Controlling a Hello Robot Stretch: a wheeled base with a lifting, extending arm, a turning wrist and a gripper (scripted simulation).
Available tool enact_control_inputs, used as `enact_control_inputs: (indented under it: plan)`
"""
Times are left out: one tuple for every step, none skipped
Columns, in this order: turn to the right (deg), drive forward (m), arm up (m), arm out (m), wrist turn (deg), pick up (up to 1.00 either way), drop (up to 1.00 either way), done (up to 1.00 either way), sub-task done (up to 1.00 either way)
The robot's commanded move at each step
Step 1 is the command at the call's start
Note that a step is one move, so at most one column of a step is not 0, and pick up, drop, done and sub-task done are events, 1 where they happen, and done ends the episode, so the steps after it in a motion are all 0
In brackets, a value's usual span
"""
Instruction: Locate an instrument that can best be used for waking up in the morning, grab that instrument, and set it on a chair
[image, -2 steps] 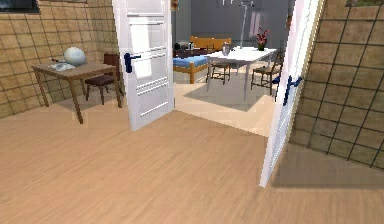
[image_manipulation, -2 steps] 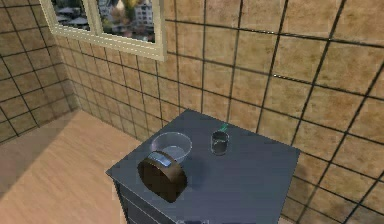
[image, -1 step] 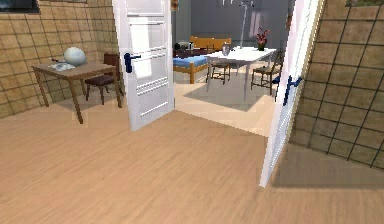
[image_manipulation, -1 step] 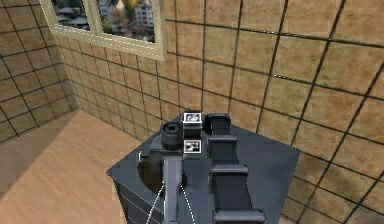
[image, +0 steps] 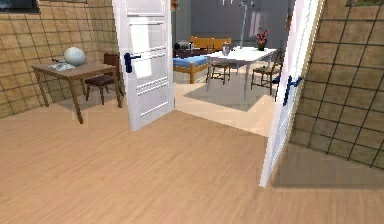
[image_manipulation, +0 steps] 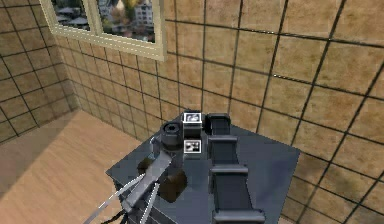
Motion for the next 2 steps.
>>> enact_control_inputs:
  plan:
    - [0.0,0.0,0.0,0.0,45.0,0.0,0.0,0.0,0.0]
    - [0.0,0.0,0.0,0.0,45.0,0.0,0.0,0.0,0.0]
